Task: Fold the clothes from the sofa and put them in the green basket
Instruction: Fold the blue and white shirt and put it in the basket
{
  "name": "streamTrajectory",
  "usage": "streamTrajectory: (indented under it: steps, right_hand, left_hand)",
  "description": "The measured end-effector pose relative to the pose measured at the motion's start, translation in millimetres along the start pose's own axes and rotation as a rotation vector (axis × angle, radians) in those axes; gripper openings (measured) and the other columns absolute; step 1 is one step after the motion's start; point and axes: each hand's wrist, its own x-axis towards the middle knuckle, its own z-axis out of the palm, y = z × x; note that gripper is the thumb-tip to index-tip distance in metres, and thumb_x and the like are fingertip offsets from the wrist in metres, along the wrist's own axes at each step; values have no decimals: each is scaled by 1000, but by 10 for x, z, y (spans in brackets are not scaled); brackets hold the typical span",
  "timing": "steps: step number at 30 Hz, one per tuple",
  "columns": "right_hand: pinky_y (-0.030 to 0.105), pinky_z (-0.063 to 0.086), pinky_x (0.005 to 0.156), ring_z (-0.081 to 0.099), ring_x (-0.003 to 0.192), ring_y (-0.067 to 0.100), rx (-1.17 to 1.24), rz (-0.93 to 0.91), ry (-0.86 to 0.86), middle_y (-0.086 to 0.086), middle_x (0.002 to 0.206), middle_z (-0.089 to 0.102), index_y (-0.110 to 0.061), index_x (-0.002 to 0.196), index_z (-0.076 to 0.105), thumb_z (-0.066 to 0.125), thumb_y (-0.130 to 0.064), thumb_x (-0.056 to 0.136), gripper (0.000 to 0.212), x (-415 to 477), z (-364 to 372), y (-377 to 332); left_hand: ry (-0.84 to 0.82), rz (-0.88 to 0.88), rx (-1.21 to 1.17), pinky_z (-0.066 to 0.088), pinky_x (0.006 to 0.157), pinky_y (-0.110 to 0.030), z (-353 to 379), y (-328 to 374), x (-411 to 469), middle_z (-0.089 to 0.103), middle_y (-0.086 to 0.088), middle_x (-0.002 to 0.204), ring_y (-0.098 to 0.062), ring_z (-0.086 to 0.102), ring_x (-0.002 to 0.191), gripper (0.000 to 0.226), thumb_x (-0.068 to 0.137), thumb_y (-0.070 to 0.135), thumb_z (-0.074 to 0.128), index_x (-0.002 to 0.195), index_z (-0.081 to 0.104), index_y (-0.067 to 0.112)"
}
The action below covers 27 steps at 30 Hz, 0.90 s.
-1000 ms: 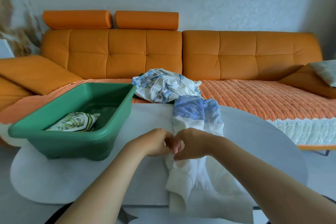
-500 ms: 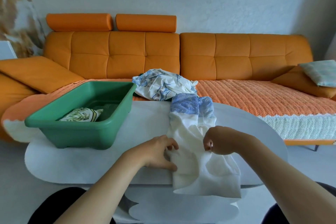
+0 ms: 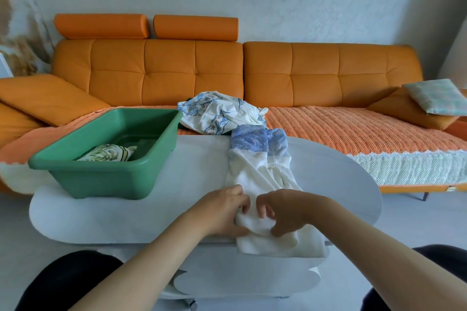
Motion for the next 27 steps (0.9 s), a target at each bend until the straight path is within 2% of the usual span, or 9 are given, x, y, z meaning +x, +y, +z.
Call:
streamTrajectory:
  steps: [2,4,7,10,13,16,20,23,27]
  right_hand:
    - [27,49,75,56,89,14,45,10,41,-13,97,59,-34,93,58,63,-23,79,19,-9,-18,13]
    - [26,50,75,56,88,13,101,8,82,-14,93,59,-34,87,59,58,-18,80,18,-4,-38,34]
    - [22,49,80,58,93,10,198,-4,160,-15,98,60,-31,97,62,58,-14,83,22,85,-49,78]
    - [25,47,88,58,102,14,223,14,357,-7,107,60,-24,104,65,58,-10,84,25,330,-85,141]
    - [33,47,92,57,110,20,235,45,533,-1,117,58,-23,109,63,55,-6,85,31,677,-196,204]
    - [42,43,102,49,123,26,251,85,596,5,132,53,-26,123,58,47,-7,89,40,1088,-353,282]
    - [44,23,117,27,148,29,254,159,385,7,161,29,-28,154,30,33,-29,104,50,1589,-522,309]
    - [44,9,120,11,153,28,371,248,139,6,166,13,-30,159,12,24,-50,106,59,1870,-556,314]
    - [48,8,123,9,153,26,560,289,29,6,167,10,-23,160,12,22,-56,104,65,2054,-494,363]
  left_hand:
    - [12,-9,0,43,68,-32,-2,23,-1,47,9,99,-18,54,86,19,80,27,64,98,58,24]
    - [-1,-47,-11,45,67,-32,-19,-1,7,49,9,94,-17,52,81,13,80,19,59,92,57,23]
    - [-19,-159,-44,48,66,-32,-65,-127,31,59,4,91,-21,56,81,8,77,20,56,85,53,22]
    - [-72,-261,-87,50,67,-32,-125,-301,64,60,3,87,-23,58,81,3,79,24,55,80,53,23]
    - [-90,-327,-75,45,65,-31,-194,-398,136,61,2,87,-23,57,80,12,84,33,55,77,51,25]
    - [-163,-358,-6,36,58,-30,-251,-418,260,64,-5,90,-28,54,77,28,87,41,56,67,47,23]
    - [-360,-344,-44,44,53,-26,-315,-433,383,68,-6,64,-24,63,62,31,85,26,53,58,58,11]
    - [-422,-305,-86,50,57,-24,-359,-443,407,70,-6,63,-18,65,55,27,85,21,54,64,64,8]
    - [-485,-272,-153,45,53,-21,-449,-426,321,70,2,58,-11,62,49,22,81,24,58,66,66,11]
